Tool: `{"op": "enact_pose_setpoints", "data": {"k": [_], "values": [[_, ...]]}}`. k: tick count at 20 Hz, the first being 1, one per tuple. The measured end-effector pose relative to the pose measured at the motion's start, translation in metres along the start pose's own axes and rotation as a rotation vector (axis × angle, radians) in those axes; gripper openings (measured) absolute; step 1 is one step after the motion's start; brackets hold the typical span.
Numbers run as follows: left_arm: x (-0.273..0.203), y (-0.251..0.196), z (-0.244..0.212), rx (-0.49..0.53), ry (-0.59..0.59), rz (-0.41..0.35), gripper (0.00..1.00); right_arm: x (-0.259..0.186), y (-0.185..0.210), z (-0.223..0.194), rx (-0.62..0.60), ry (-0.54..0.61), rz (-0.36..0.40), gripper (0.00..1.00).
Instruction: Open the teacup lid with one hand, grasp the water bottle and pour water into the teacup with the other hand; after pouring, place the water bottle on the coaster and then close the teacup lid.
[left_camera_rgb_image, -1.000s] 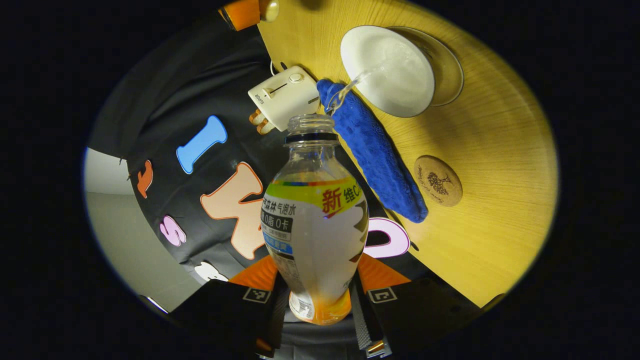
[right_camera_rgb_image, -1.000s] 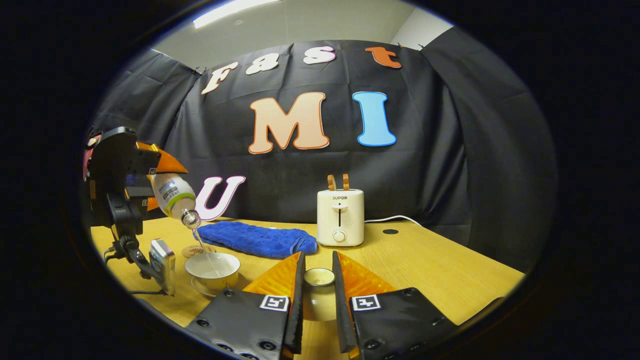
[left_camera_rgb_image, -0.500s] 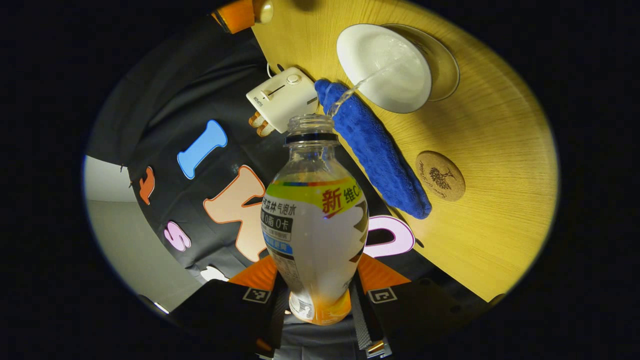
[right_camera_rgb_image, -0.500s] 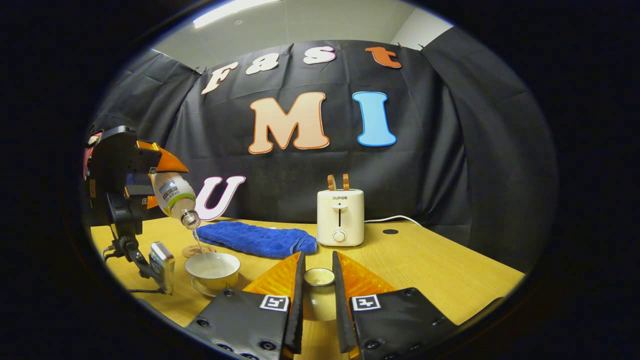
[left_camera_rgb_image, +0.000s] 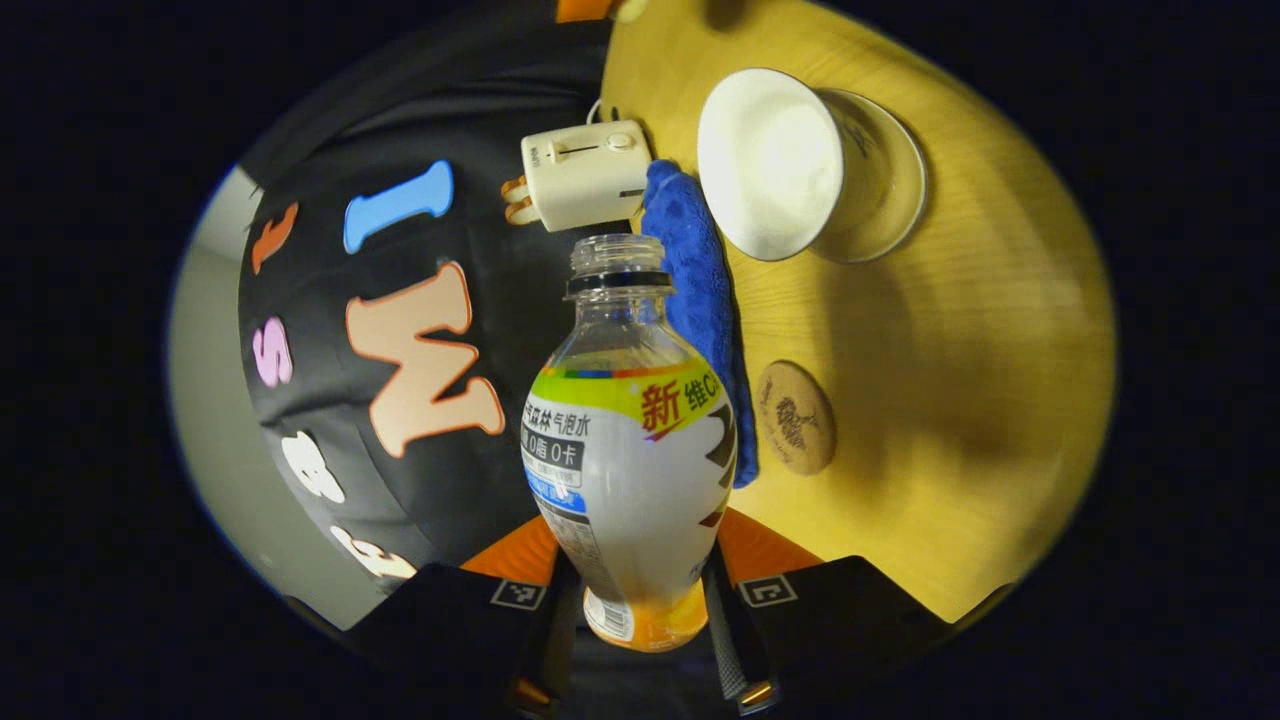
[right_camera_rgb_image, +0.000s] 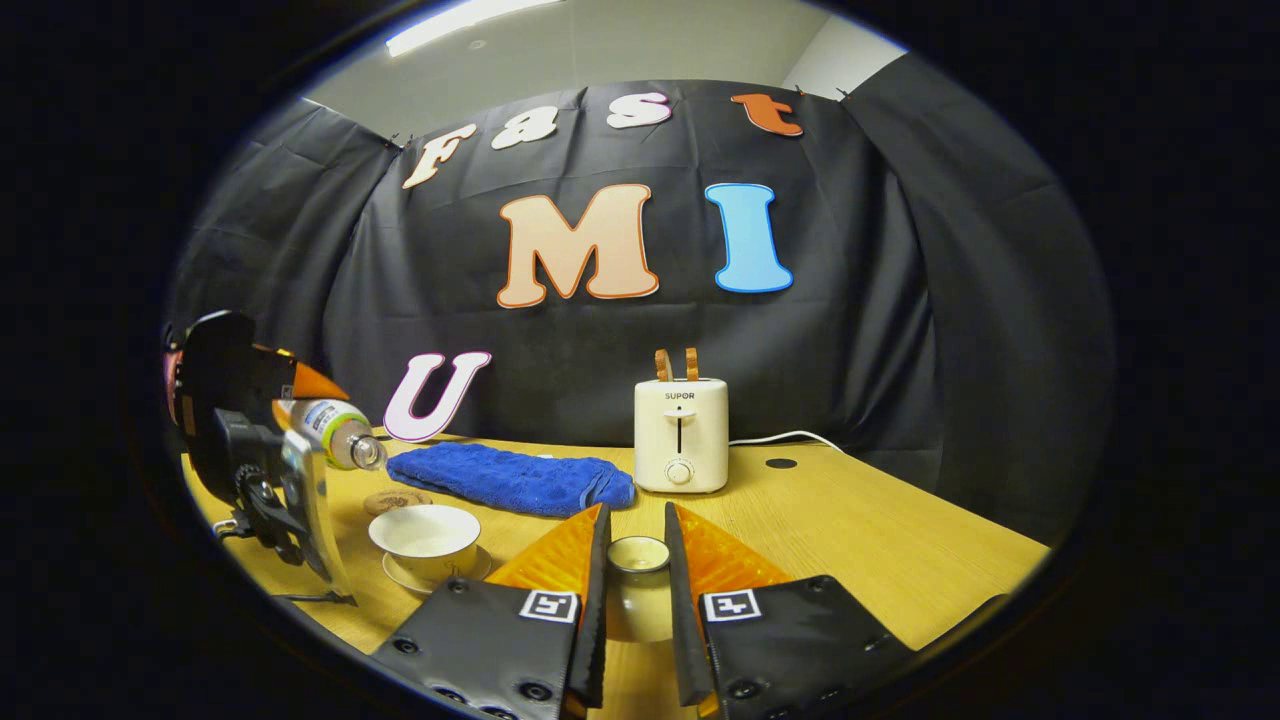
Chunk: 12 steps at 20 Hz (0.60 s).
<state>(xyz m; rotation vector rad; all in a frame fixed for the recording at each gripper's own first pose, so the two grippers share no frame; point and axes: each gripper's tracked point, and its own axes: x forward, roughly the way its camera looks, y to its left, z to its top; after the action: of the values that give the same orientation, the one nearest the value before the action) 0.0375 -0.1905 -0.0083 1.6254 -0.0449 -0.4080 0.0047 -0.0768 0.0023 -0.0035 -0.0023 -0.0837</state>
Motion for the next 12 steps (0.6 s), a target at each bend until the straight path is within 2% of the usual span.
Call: {"op": "enact_pose_setpoints", "data": {"k": [3,4,6,9,11,12], "values": [[0.002,-0.015,0.002,-0.325,-0.044,-0.039,0.54,0.000,0.000,0.000,-0.001,0.001,0.000,0.31],[0.002,-0.015,0.002,-0.410,-0.057,-0.033,0.52,0.000,0.000,0.000,0.000,0.001,0.000,0.31],[0.002,-0.006,-0.003,-0.556,-0.069,0.014,0.54,0.000,0.000,0.000,-0.001,0.001,0.001,0.31],[0.006,0.010,-0.015,-0.856,-0.097,0.071,0.54,0.000,0.000,0.000,0.000,0.002,0.004,0.31],[0.011,0.020,-0.017,-1.073,-0.139,0.086,0.53,-0.001,0.000,0.000,-0.001,0.003,0.004,0.32],[0.016,0.021,-0.014,-1.163,-0.163,0.068,0.53,-0.001,0.000,0.000,-0.001,0.004,0.004,0.31]]}}
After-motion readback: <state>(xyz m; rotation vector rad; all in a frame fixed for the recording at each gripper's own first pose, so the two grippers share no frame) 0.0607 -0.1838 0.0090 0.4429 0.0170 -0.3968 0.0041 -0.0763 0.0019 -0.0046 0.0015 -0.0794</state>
